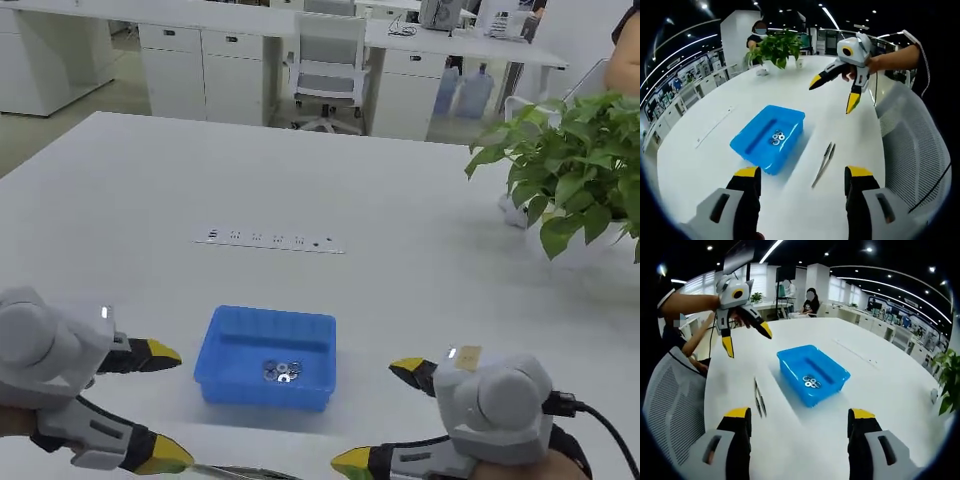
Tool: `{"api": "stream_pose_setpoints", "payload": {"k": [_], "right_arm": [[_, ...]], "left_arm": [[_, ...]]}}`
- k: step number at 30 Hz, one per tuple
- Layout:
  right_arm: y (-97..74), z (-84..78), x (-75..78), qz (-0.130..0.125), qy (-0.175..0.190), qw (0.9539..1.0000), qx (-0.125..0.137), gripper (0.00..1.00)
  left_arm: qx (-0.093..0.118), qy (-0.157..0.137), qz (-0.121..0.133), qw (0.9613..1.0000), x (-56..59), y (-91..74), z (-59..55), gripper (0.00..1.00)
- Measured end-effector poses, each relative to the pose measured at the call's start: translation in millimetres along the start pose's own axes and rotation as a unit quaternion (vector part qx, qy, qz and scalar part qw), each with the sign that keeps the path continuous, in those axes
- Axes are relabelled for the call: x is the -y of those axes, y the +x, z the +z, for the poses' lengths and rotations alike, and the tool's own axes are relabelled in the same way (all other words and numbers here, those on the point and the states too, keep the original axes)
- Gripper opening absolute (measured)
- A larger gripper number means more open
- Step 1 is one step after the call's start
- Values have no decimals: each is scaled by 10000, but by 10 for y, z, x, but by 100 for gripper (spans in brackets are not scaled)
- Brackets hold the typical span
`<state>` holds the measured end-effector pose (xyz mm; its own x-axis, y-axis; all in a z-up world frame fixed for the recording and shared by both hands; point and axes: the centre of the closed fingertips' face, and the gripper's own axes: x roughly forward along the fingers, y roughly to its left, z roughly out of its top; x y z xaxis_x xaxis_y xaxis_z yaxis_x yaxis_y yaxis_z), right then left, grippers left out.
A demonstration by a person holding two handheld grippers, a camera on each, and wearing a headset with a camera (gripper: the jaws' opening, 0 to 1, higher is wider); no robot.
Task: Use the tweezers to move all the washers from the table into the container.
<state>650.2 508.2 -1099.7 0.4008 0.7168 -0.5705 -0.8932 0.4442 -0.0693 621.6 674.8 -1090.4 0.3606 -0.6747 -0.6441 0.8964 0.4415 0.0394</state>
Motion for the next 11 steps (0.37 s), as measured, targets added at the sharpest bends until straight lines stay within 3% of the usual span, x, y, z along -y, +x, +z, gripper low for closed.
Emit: {"api": "stream_pose_setpoints", "payload": {"k": [11], "right_arm": [[-135, -48, -46, -20, -19, 10000, 58, 96]], "left_arm": [[266, -216, 287, 9990, 30, -70, 41, 94]]}}
